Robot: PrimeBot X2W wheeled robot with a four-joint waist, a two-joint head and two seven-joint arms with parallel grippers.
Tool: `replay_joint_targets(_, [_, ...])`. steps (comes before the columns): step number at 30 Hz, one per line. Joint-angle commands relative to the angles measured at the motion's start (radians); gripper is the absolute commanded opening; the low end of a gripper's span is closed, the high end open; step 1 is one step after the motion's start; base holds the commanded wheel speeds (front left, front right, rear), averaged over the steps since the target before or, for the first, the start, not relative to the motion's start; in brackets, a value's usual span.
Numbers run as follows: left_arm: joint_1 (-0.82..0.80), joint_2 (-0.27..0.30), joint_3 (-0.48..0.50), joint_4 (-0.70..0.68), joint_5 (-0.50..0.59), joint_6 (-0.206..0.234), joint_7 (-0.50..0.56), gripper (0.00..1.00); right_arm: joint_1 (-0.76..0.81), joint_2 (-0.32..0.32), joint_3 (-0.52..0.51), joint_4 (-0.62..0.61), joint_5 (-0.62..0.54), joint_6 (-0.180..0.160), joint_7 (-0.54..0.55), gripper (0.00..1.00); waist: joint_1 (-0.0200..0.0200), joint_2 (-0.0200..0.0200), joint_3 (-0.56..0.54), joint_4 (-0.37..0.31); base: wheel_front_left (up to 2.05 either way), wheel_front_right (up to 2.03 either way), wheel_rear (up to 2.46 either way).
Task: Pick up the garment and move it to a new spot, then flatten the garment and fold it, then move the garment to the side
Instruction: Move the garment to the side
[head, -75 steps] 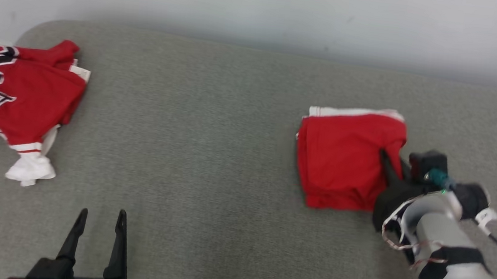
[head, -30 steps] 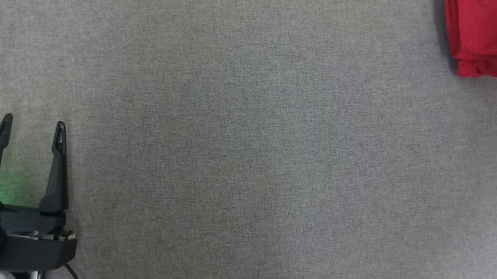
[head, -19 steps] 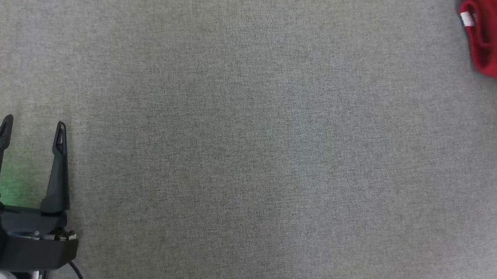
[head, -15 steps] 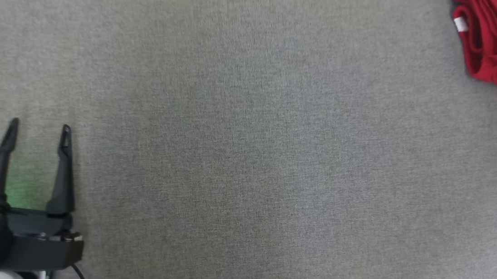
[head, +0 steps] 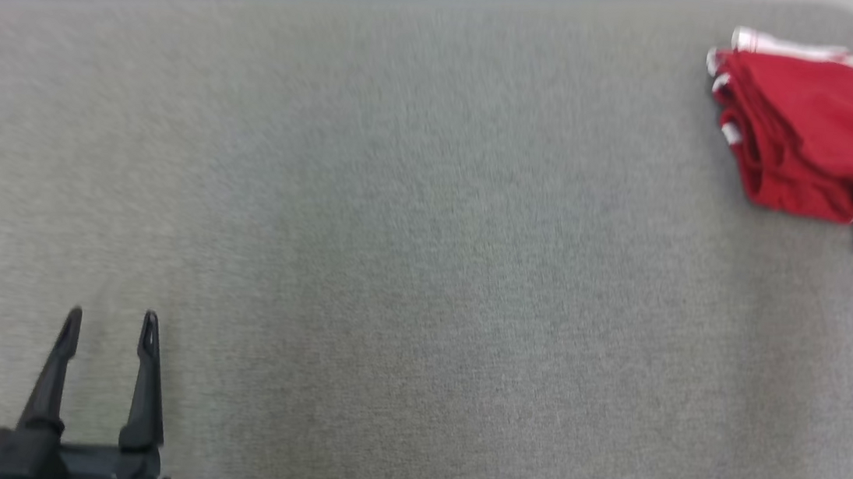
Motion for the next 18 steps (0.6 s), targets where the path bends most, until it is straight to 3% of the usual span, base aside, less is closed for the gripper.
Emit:
replay_joint_targets(1, [0.028,-0.007,-0.002,0.001,-0.004,0.008,-0.001,1.00,0.069,0.033,-0.020,-0.049,-0.010,-0.002,-0.002,1.00,0.0002,0.0002,-0.105,0.040,0.00,0.00,0.00])
replay_joint_targets(6, [0.059,-0.016,-0.011,0.012,-0.007,0.015,-0.001,1.00,0.262,0.111,-0.071,-0.186,-0.034,-0.002,-0.002,1.00,0.0002,0.0002,-0.149,0.071,0.00,0.00,0.00])
replay_joint_targets(9, [0.080,-0.018,-0.016,0.028,-0.014,0.017,-0.001,1.00,0.420,0.194,-0.123,-0.307,-0.031,-0.002,-0.002,1.00,0.0002,0.0002,-0.187,0.105,0.00,0.00,0.00])
replay_joint_targets(18, [0.094,-0.020,-0.047,0.056,-0.006,0.024,-0.001,1.00,0.718,0.328,-0.166,-0.520,-0.082,-0.002,-0.002,1.00,0.0002,0.0002,-0.247,0.167,0.00,0.00,0.00])
